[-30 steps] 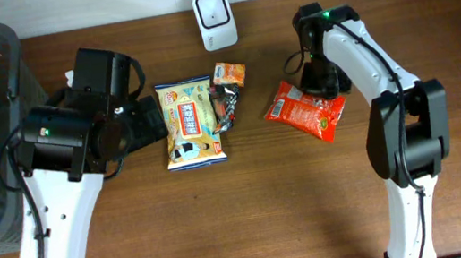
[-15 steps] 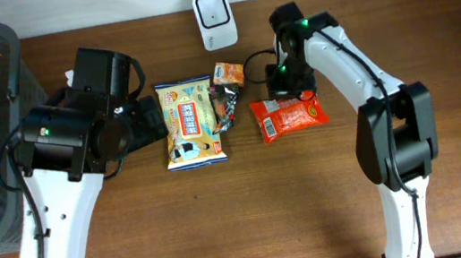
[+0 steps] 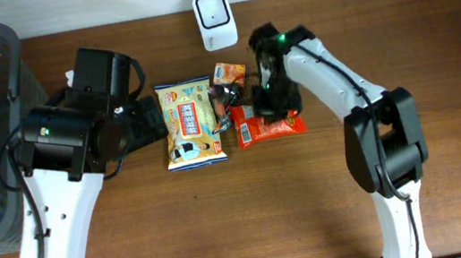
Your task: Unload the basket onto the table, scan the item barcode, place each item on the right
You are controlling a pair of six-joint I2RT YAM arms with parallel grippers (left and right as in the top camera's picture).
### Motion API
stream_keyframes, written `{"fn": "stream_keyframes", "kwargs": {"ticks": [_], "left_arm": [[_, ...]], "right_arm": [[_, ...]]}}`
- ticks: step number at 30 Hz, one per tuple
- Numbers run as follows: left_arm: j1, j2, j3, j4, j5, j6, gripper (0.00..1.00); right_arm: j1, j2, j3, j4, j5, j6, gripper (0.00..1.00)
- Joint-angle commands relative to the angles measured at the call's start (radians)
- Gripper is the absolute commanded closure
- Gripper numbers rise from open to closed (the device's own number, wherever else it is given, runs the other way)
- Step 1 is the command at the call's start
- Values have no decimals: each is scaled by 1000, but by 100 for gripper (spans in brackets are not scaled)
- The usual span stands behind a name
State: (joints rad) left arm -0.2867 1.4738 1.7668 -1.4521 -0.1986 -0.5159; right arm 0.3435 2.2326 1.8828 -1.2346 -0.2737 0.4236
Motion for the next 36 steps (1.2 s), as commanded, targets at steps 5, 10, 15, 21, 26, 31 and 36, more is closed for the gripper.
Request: {"fn": "stream_keyframes", "kwargs": {"ticks": [5, 10, 15, 21, 26, 31, 36], "left_arm": [[2, -6, 5, -1, 0, 9, 1], [2, -6, 5, -1, 0, 9, 1], [2, -6, 5, -1, 0, 9, 1], [2, -6, 5, -1, 0, 9, 1], [2, -6, 5, -1, 0, 9, 1], [2, -6, 5, -1, 0, 9, 1], [2, -6, 5, -1, 0, 9, 1]], "right_arm": [[-16, 2, -76, 58, 181, 8, 78], [-74, -22, 110, -127, 181, -16, 69], [-171, -17, 164, -172, 177, -192, 1], [-167, -14, -62, 190, 27, -220, 6], [-164, -14, -214, 336, -108, -296, 14], [-167, -14, -296, 402, -109, -241, 96], [-205, -66, 10, 105, 64, -228, 96]]}}
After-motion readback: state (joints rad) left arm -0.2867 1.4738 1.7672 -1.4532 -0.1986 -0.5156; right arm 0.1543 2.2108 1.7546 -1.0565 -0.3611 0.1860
